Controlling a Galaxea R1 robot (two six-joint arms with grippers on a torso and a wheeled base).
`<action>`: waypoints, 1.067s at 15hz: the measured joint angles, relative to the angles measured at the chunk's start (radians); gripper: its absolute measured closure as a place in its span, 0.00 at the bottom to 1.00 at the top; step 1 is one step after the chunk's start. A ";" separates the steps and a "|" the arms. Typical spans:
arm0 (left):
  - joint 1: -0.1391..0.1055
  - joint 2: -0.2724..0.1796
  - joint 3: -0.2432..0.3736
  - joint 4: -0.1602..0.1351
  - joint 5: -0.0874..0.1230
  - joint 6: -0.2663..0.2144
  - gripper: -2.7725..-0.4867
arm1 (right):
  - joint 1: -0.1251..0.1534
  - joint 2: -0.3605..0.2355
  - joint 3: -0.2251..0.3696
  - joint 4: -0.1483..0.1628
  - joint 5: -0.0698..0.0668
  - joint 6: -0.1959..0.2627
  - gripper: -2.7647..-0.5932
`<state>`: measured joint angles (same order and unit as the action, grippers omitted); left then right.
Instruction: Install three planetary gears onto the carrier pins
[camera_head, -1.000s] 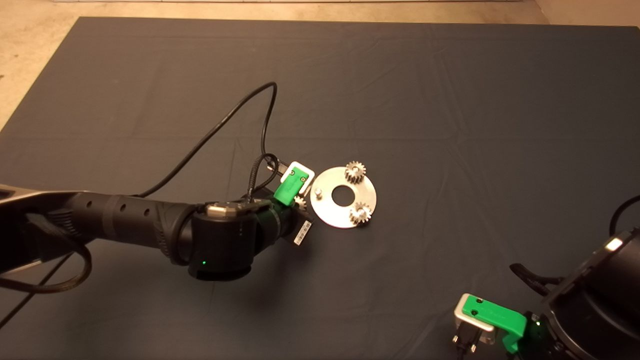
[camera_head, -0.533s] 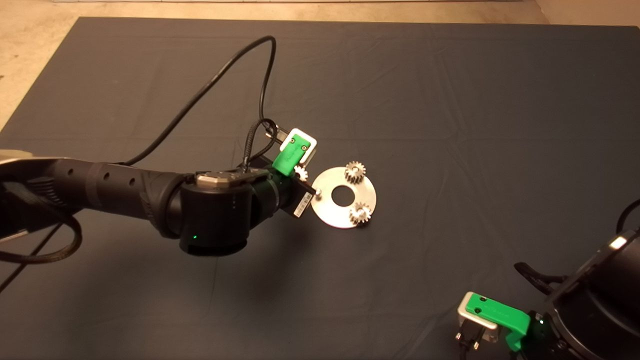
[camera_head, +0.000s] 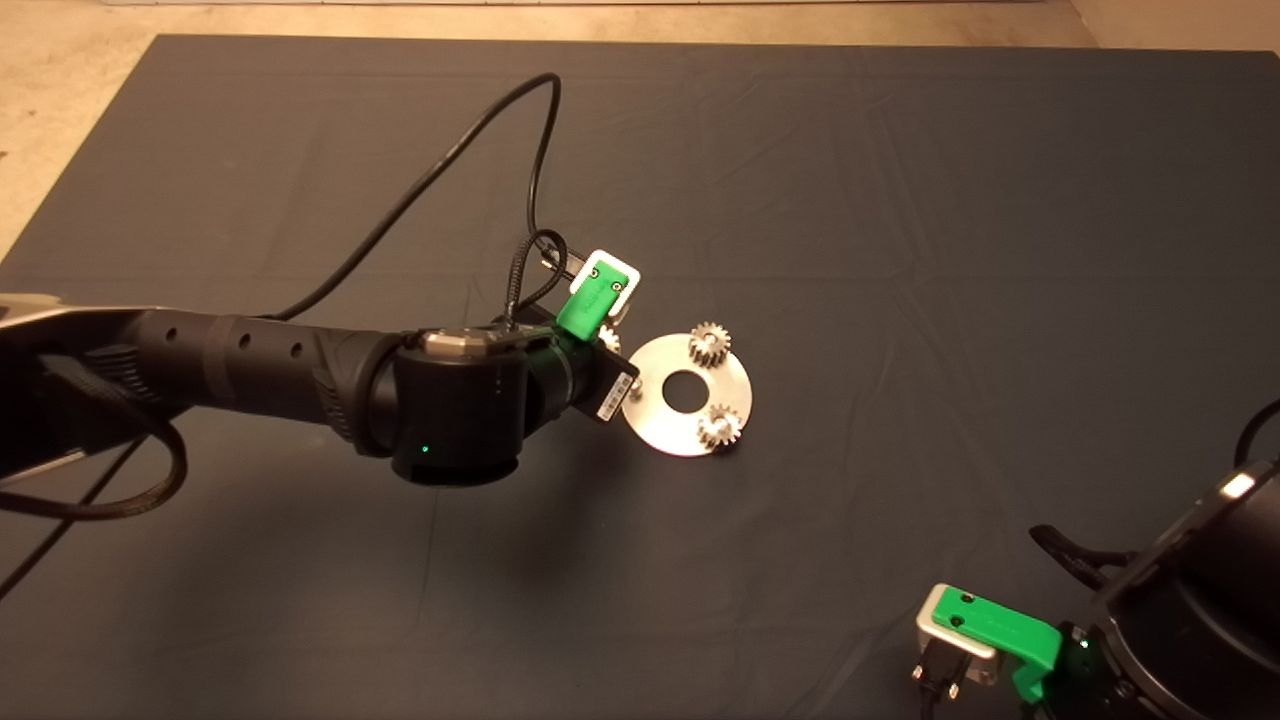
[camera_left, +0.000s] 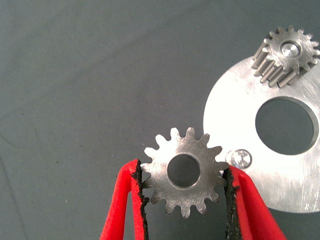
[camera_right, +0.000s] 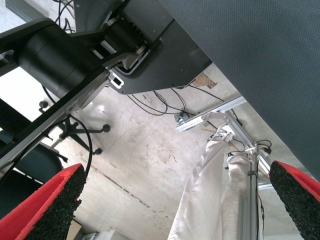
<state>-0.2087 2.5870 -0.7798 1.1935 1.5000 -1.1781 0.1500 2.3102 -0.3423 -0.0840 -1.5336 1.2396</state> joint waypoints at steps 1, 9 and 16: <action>0.000 0.004 -0.001 -0.008 -0.001 0.000 0.94 | 0.000 0.000 0.000 0.000 0.000 0.000 0.02; 0.000 0.048 -0.009 -0.015 -0.028 -0.048 0.94 | 0.023 0.000 0.000 0.004 0.000 0.000 0.02; 0.000 0.079 -0.055 -0.016 -0.039 -0.048 0.94 | 0.034 0.000 0.001 0.009 0.001 0.000 0.02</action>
<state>-0.2083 2.6655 -0.8345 1.1777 1.4609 -1.2257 0.1840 2.3106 -0.3415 -0.0755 -1.5326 1.2391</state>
